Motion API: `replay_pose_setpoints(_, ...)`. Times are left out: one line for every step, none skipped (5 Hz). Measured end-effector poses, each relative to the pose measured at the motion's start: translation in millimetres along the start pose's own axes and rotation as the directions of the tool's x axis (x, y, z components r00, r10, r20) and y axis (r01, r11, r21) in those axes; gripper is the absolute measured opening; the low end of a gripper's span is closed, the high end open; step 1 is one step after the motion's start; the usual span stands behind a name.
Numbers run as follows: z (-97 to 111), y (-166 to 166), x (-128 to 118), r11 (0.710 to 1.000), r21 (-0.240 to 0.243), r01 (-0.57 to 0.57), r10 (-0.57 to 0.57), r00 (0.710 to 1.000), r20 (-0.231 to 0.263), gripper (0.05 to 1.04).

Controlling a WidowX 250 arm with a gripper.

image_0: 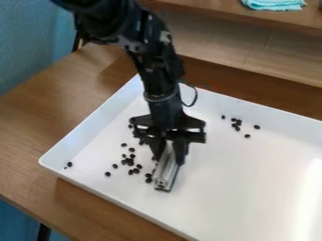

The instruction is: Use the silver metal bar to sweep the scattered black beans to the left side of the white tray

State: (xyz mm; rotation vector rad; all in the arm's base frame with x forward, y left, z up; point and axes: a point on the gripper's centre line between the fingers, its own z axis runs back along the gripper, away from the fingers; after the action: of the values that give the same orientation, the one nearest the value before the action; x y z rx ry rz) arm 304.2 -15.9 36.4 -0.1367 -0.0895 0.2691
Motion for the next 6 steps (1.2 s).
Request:
replay_pose_setpoints(6.8,30.1,-0.4,1.0,-0.006,-0.002,0.002,1.0,0.004,0.382)
replay_pose_setpoints(12.9,63.1,2.3,0.999,-0.024,0.023,-0.023,1.0,0.009,0.382)
replay_pose_setpoints(23.8,100.0,6.3,0.999,-0.03,0.044,-0.043,0.999,0.022,0.382)
replay_pose_setpoints(35.1,112.3,12.8,0.998,-0.04,0.052,-0.051,0.998,0.026,0.382)
replay_pose_setpoints(47.1,105.0,11.0,0.996,-0.074,0.049,-0.048,0.999,0.02,0.382)
replay_pose_setpoints(56.7,76.9,13.4,0.991,-0.119,0.058,-0.055,0.998,0.025,0.382)
